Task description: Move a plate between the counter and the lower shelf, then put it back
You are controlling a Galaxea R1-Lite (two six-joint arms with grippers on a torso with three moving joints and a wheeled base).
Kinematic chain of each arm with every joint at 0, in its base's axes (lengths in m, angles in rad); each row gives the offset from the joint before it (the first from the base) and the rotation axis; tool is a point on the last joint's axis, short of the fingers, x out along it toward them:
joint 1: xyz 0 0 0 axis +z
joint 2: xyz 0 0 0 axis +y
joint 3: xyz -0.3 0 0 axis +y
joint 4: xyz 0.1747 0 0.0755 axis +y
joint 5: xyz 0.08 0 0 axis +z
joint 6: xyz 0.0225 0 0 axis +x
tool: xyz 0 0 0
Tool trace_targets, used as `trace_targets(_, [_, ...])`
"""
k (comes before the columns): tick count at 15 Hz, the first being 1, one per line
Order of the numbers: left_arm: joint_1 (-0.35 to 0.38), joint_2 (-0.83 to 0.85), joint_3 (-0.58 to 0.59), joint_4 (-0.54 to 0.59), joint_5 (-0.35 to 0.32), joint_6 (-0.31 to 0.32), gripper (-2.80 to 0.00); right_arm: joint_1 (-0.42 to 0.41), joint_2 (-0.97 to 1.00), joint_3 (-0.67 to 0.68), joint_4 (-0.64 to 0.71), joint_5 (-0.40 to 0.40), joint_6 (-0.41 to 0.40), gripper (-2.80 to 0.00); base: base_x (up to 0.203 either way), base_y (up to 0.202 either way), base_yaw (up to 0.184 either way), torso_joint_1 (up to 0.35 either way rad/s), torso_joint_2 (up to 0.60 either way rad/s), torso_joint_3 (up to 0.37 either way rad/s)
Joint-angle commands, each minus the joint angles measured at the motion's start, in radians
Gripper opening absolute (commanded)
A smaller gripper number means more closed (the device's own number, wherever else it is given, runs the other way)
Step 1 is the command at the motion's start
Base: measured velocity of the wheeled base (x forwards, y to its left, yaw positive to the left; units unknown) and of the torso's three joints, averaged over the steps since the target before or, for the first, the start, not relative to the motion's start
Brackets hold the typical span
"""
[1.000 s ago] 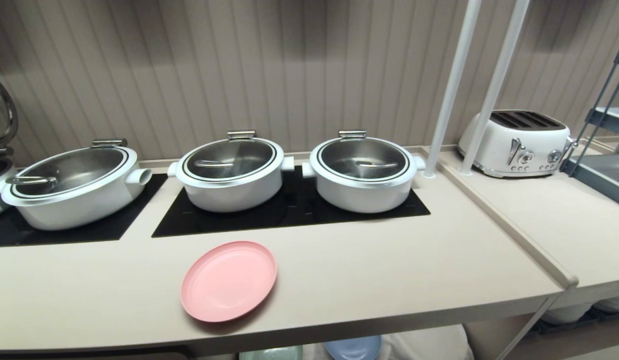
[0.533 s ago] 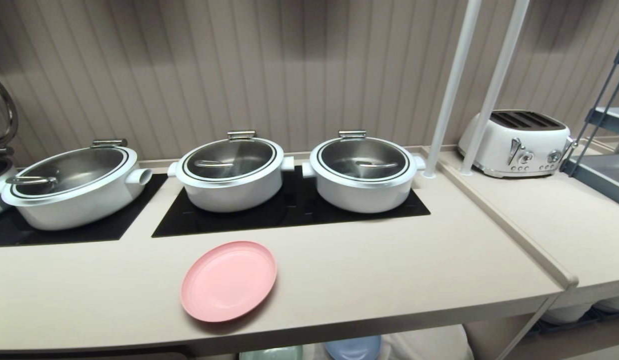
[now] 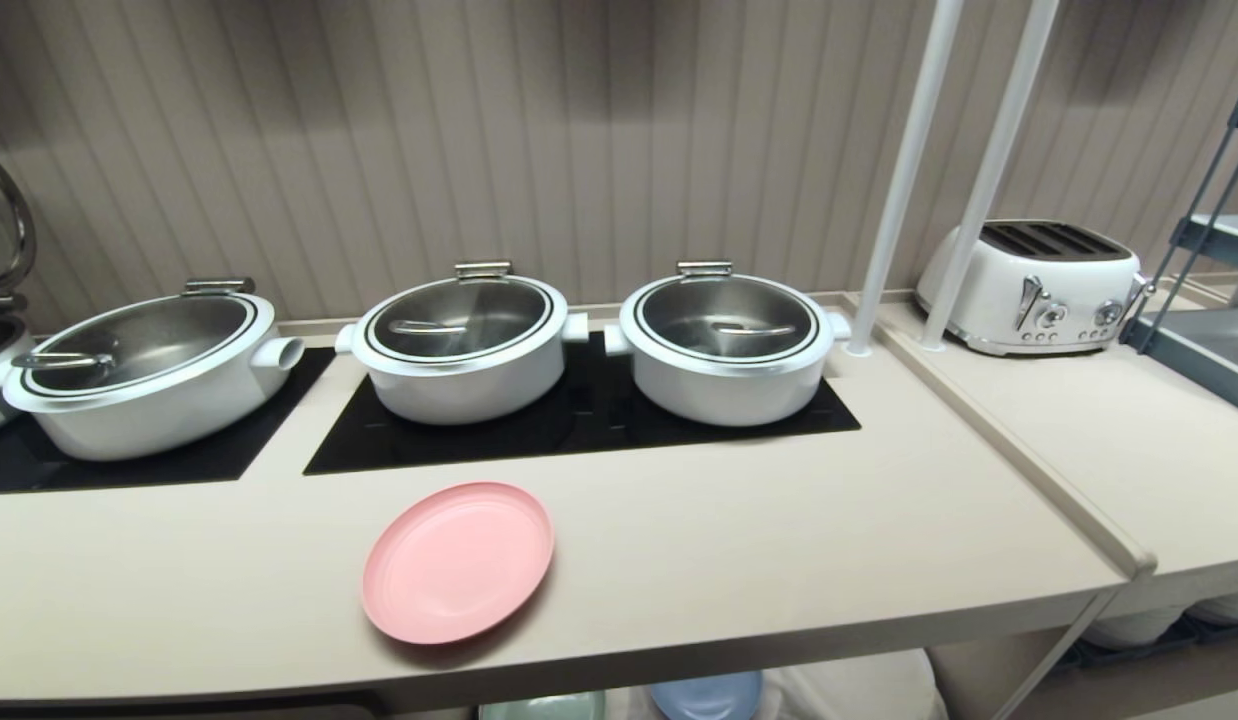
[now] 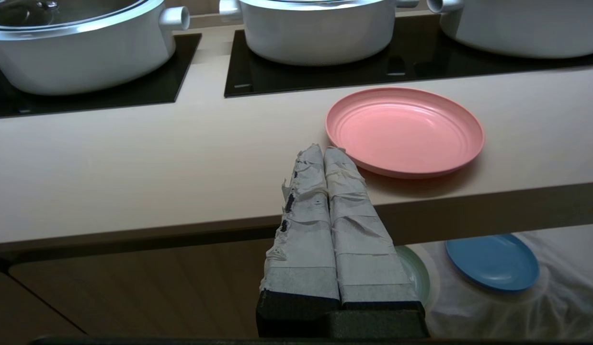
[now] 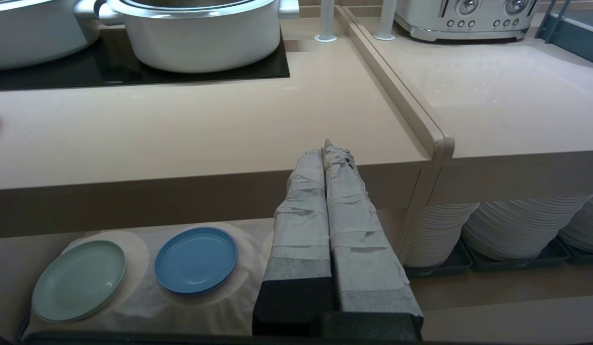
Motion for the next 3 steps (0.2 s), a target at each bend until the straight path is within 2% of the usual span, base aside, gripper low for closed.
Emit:
trace_targets(1, [0.001, 0.000, 0.000, 0.000, 0.000, 0.000, -2.80, 0.000, 0.000, 0.000, 0.000, 0.000, 0.000, -2.80, 0.000, 0.000, 0.000, 0.000, 0.00, 0.000])
trace_targets(3, [0.001, 0.000, 0.000, 0.000, 0.000, 0.000, -2.80, 0.000, 0.000, 0.000, 0.000, 0.000, 0.000, -2.80, 0.000, 0.000, 0.000, 0.000, 0.00, 0.000])
